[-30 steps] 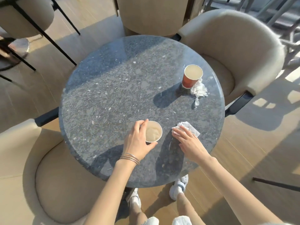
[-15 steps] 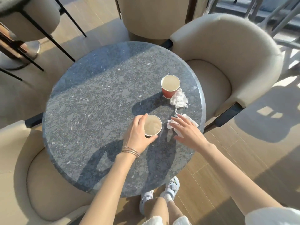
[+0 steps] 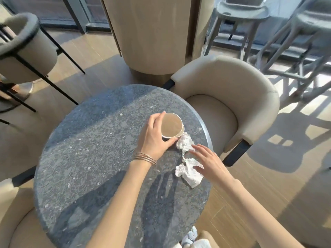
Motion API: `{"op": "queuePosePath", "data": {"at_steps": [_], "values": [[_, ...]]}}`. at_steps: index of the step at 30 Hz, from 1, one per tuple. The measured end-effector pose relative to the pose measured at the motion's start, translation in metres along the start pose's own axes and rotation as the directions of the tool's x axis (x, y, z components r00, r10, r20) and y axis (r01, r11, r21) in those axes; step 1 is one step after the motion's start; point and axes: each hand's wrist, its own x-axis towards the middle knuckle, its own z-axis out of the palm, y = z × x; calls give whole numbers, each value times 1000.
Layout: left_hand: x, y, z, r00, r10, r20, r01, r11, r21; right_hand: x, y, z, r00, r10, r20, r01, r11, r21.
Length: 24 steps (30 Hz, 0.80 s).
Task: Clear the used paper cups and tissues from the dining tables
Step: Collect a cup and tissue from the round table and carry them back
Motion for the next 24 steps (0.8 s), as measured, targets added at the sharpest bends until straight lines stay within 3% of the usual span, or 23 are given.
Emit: {"op": "queuePosePath", "data": {"at_steps": [7, 13, 19, 24], "values": [[39, -12, 38, 983, -50, 174, 53, 998, -14, 14, 13, -1, 999, 20, 36, -21, 1000, 7], [50, -28, 66, 948, -146, 282, 109, 984, 142, 32, 28, 11, 996, -23, 91, 19, 999, 36], [52, -35, 81, 909, -260, 325, 237, 965, 110, 39, 37, 19, 989, -71, 128, 64, 996, 62], [39, -44, 71, 905, -321, 278, 306, 947, 97, 46, 38, 19, 981, -118, 153, 110, 992, 57]]}}
